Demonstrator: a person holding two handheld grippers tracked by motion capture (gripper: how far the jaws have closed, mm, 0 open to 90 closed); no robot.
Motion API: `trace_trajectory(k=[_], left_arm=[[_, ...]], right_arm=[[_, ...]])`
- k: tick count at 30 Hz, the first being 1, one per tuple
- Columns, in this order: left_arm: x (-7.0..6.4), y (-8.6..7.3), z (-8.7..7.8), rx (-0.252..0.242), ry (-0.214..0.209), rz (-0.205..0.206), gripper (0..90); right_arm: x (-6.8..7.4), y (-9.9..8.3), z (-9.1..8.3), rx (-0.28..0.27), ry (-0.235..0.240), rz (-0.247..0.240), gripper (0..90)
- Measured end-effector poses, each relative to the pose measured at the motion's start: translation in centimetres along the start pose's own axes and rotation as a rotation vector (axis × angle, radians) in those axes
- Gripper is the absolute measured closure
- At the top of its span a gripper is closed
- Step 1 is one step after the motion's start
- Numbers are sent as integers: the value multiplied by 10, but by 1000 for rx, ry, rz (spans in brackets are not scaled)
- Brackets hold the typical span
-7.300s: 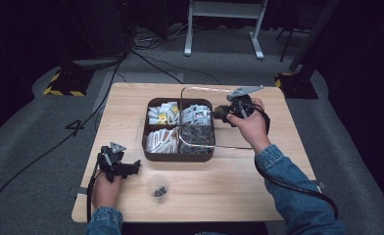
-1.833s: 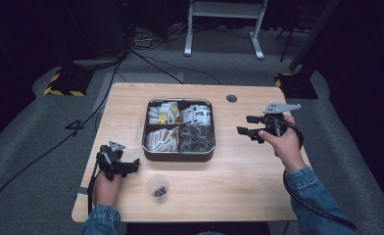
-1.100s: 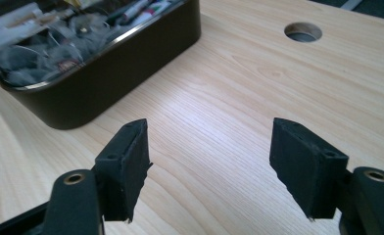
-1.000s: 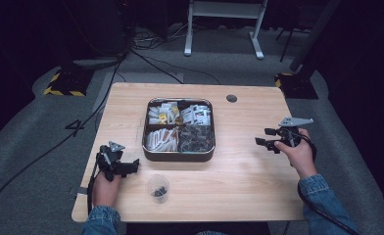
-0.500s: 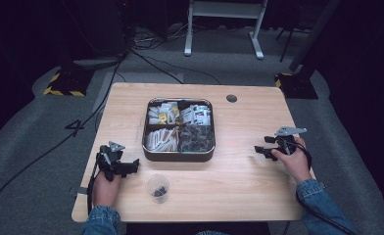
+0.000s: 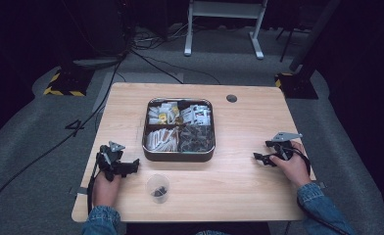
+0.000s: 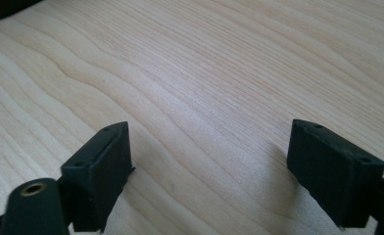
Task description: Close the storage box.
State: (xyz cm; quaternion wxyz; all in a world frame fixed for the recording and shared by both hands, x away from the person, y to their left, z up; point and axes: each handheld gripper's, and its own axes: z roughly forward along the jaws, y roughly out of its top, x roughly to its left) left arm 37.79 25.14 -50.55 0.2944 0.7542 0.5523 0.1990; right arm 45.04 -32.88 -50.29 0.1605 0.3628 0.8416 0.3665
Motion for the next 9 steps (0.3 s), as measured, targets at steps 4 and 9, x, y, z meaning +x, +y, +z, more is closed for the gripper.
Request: trace_trajectory(k=[4, 9], left_arm=[[0, 0, 0, 0, 0, 2, 0], [0, 0, 0, 1, 0, 6, 0]], right_arm=[[2, 0, 1, 0, -5, 1, 139], [1, 0, 1, -1, 5, 2, 138]])
